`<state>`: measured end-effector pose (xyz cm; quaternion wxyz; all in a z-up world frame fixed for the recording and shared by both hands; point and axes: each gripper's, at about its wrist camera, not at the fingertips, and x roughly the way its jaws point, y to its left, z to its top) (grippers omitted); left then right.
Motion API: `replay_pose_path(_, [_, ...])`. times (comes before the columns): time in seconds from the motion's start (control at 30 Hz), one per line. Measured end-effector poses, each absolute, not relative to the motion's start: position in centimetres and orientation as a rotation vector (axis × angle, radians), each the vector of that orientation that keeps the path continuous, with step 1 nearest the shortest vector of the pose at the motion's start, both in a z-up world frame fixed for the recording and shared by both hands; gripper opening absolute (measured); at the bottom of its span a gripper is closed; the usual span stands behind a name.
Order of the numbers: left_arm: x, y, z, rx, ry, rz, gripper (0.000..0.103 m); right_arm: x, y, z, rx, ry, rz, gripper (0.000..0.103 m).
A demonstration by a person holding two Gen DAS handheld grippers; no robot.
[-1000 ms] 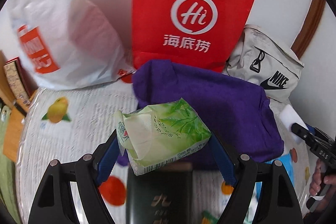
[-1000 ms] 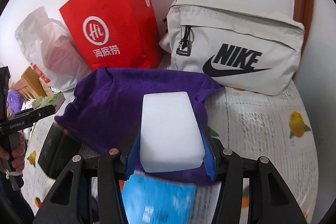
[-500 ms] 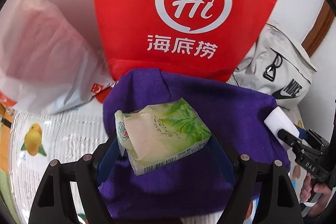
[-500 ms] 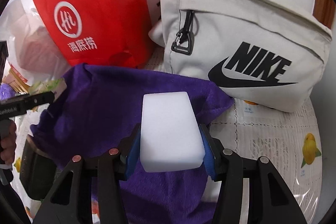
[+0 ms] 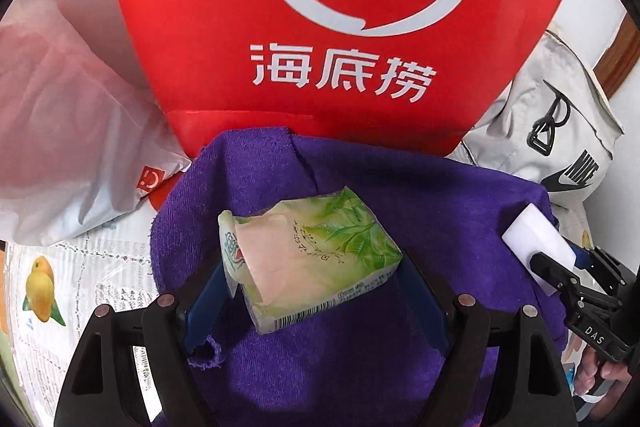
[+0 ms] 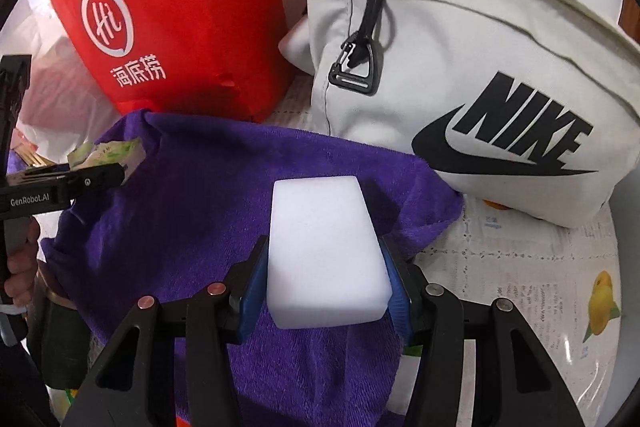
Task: Organize soft objects
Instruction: 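Carry the wipes pack and white sponge onto the purple towel and release both, then grasp the white mesh drawstring bag with the left tool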
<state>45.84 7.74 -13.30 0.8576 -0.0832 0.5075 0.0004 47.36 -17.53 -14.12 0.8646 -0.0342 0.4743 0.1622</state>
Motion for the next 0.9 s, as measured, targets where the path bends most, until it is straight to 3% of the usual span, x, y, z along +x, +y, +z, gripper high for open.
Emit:
replay_pose_path(0.13, [46.1,7.7,-13.7,-0.179,1.084,-0.002,0.084,47.7,-17.4,-14.4,-0.066,1.004,0.339,0.057])
replay_pose_path(0.23, [46.0,7.6,-13.6,-0.171,1.078,0.002,0.09,47.5,-17.3,-14.2,-0.08,1.004,0.335,0.076])
replay_pose_path(0.9, [36.6,6.3,-7.1,-0.199,0.916,-0.014,0.09,39.1,-18.3,-8.0,-0.047,0.884,0.362,0.076])
